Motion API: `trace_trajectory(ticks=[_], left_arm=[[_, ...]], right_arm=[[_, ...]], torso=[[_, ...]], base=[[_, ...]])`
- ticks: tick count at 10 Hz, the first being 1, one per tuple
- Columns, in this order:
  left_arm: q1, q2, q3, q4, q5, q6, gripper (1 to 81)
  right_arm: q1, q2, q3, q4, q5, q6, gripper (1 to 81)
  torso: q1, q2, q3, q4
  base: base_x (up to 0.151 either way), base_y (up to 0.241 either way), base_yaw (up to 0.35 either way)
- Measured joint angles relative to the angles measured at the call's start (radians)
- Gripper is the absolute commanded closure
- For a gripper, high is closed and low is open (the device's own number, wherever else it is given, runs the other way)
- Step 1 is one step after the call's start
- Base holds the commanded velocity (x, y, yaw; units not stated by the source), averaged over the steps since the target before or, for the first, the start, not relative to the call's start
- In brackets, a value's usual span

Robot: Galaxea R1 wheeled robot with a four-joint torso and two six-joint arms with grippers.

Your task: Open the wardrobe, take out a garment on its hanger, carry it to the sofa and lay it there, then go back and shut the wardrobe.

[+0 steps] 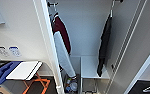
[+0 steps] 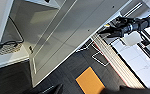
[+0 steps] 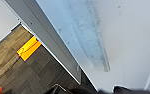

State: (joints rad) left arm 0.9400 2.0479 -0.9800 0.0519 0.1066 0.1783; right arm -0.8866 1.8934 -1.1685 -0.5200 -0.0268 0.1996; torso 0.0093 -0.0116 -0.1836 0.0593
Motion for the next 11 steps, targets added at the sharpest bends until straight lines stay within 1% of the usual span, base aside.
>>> trace_trajectory(ticks=[1, 3, 4, 6, 9, 11], left_arm=[[0.017, 0.005, -0.021, 0.000, 0.001, 0.000, 1.0], [0.044, 0.025, -0.077, 0.000, 0.001, 0.000, 1.0], [0.053, 0.046, -0.103, 0.000, -0.001, 0.000, 1.0], [0.078, 0.081, -0.163, 0.000, -0.011, 0.001, 1.0], [0.115, 0.150, -0.258, 0.000, -0.029, 0.002, 1.0], [0.140, 0.175, -0.282, 0.000, -0.031, 0.005, 1.0]], right_arm=[[0.000, 0.004, -0.049, 0.002, 0.027, 0.001, 1.0], [-0.023, 0.010, -0.156, 0.004, 0.054, 0.008, 1.0], [-0.041, 0.022, -0.218, 0.005, 0.081, 0.016, 1.0], [-0.089, 0.058, -0.294, 0.008, 0.130, 0.040, 1.0], [-0.226, 0.114, -0.456, 0.013, 0.246, 0.101, 1.0], [-0.317, 0.181, -0.548, 0.015, 0.347, 0.134, 1.0]], torso=[[0.000, 0.000, 0.000, 0.000], [0.000, 0.000, 0.000, 0.000], [-0.001, 0.000, 0.000, 0.000], [-0.001, 0.000, 0.000, 0.000], [-0.001, -0.001, 0.000, 0.000], [-0.002, -0.001, 0.000, 0.000]], base=[[0.000, 0.000, 0.000], [0.000, 0.000, 0.000], [0.000, 0.000, 0.000], [0.000, 0.000, 0.000], [0.000, 0.000, 0.000], [0.000, 0.000, 0.000]])
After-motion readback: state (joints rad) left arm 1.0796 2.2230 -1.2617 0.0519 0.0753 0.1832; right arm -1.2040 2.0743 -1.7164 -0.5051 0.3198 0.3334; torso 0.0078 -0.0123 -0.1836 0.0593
